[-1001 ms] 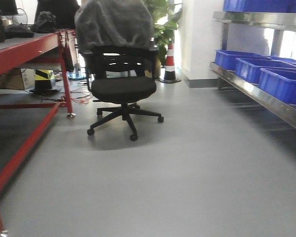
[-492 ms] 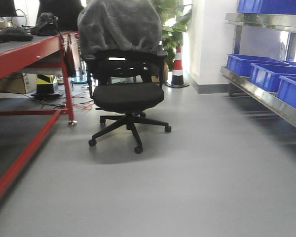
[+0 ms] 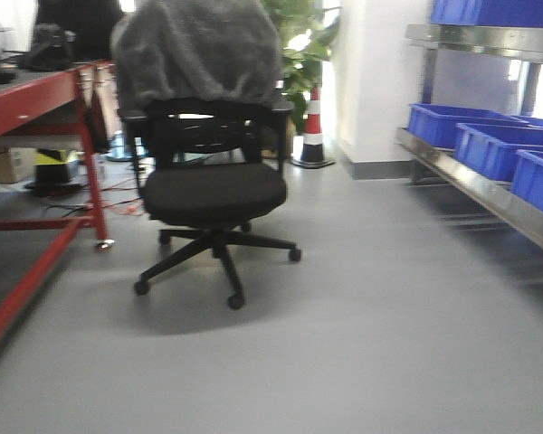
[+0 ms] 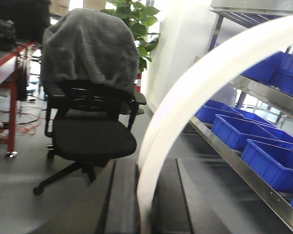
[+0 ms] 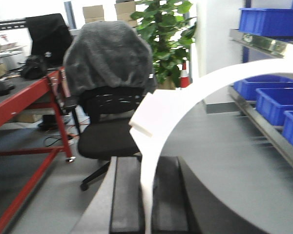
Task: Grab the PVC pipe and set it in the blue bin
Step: 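Hold the pipe piece in both grippers while driving to the bin shelves, then carry the pipe piece over an empty blue bin on the shelf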
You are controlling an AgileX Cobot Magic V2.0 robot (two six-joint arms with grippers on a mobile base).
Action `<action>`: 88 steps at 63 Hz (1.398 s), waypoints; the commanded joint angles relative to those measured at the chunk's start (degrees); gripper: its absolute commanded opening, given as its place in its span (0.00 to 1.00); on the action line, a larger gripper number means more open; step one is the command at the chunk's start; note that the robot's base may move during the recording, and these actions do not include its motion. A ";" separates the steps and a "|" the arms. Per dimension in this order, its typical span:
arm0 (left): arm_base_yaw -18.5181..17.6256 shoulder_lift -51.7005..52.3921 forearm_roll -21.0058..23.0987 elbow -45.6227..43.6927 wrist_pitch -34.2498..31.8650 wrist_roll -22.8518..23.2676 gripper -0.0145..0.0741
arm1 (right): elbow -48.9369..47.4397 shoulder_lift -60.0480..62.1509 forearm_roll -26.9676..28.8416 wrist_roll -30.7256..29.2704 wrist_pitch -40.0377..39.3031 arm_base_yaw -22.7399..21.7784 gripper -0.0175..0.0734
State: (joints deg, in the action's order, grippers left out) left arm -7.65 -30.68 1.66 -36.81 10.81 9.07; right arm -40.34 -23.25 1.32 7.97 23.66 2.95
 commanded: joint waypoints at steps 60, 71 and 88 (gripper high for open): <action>0.01 0.30 0.38 -0.07 -1.53 0.52 0.04 | -0.04 -0.01 -0.58 -0.52 -1.33 0.10 0.01; 0.01 0.30 0.38 -0.07 -1.53 0.52 0.04 | -0.04 -0.01 -0.58 -0.52 -1.33 0.10 0.01; 0.01 0.30 0.38 -0.07 -1.53 0.52 0.04 | -0.04 -0.01 -0.58 -0.52 -1.33 0.10 0.01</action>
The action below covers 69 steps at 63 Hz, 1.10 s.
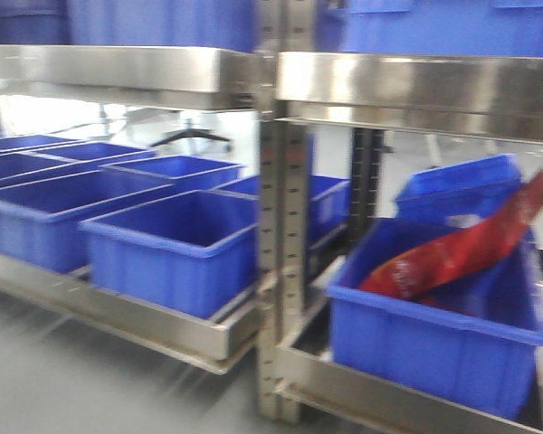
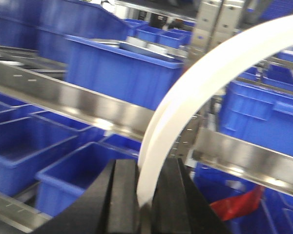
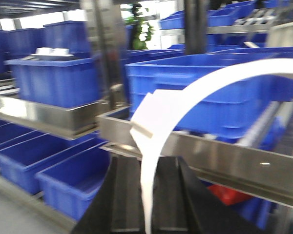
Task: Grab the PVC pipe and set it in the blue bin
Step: 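Carry the pipe piece over an empty blue bin on the shelf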
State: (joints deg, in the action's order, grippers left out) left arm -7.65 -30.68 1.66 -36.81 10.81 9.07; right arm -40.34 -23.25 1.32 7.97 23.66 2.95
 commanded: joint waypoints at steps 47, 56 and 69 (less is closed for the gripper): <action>0.01 0.30 0.38 -0.07 -1.53 0.52 0.04 | -0.04 -0.01 -0.58 -0.52 -1.33 0.10 0.01; 0.01 0.30 0.38 -0.07 -1.53 0.52 0.04 | -0.04 -0.01 -0.58 -0.52 -1.33 0.10 0.01; 0.01 0.30 0.38 -0.07 -1.53 0.52 0.04 | -0.04 -0.01 -0.58 -0.52 -1.33 0.10 0.01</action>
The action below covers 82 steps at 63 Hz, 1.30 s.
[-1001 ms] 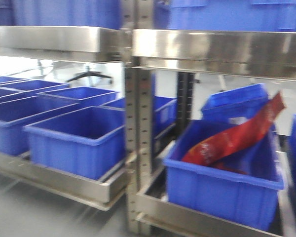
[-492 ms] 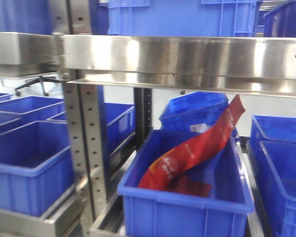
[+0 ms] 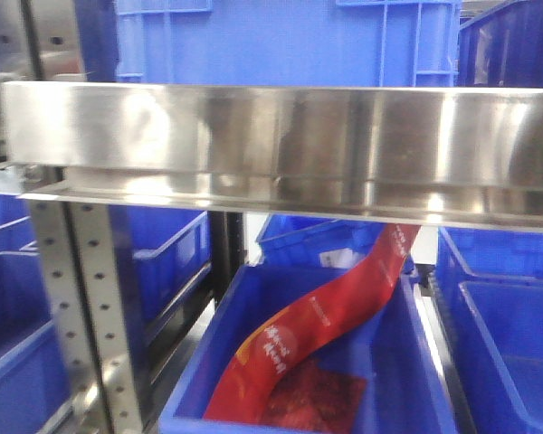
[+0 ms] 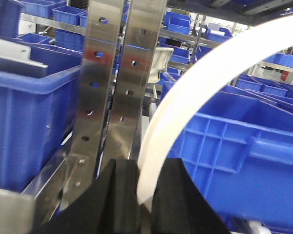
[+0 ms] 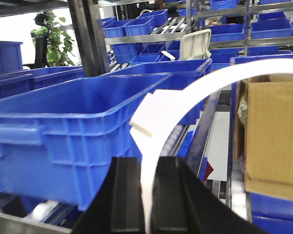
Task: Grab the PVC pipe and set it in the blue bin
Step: 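Carry the pipe piece over an empty blue bin on the shelf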
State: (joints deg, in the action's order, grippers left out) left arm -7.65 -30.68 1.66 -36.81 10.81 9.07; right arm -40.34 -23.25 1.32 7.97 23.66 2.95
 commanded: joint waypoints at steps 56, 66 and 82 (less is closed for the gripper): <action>0.01 0.30 0.38 -0.07 -1.53 0.52 0.04 | -0.04 -0.01 -0.58 -0.52 -1.33 0.10 0.01; 0.01 0.30 0.38 -0.07 -1.53 0.52 0.04 | -0.04 -0.01 -0.58 -0.52 -1.33 0.10 0.01; 0.01 0.32 0.38 -0.07 -4.02 0.52 0.04 | -0.04 -0.01 -0.58 -0.52 -1.33 0.10 0.01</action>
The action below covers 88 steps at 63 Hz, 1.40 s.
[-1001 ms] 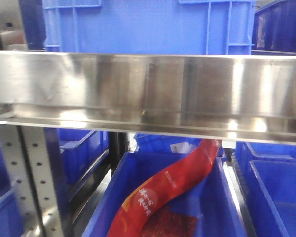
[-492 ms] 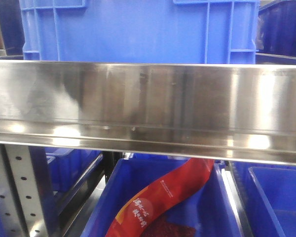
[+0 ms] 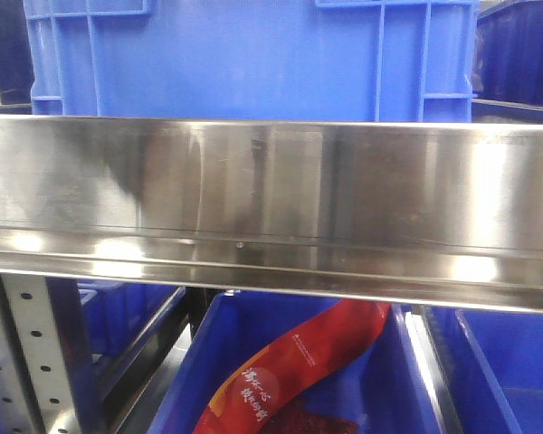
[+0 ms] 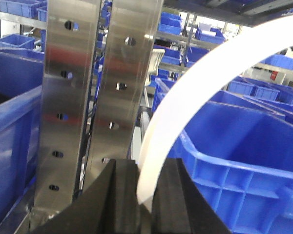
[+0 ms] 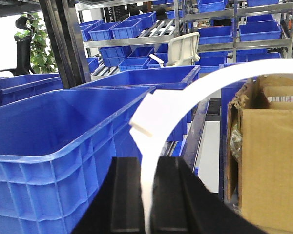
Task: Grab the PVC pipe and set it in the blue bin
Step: 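Carry the pipe piece over an empty blue bin on the shelf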
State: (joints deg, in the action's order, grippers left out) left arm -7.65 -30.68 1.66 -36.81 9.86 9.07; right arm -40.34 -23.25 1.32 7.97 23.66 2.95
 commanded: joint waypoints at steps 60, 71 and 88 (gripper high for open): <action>-10.48 -8.10 -2.76 -9.68 -4.64 -5.14 0.04 | -7.38 -13.91 2.22 -2.84 -3.68 1.34 0.02; -19.13 -18.84 -5.59 -19.41 -4.64 -5.83 0.04 | -17.14 -25.73 2.22 -5.80 -3.81 7.16 0.02; -20.64 -41.16 -2.31 -38.57 -4.64 -5.83 0.04 | -33.60 -44.58 2.22 -5.80 -4.15 16.72 0.02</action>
State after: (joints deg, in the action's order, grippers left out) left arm -27.98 -66.36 -2.25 -69.80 6.68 3.27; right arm -69.10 -63.55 3.48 2.77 21.15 17.06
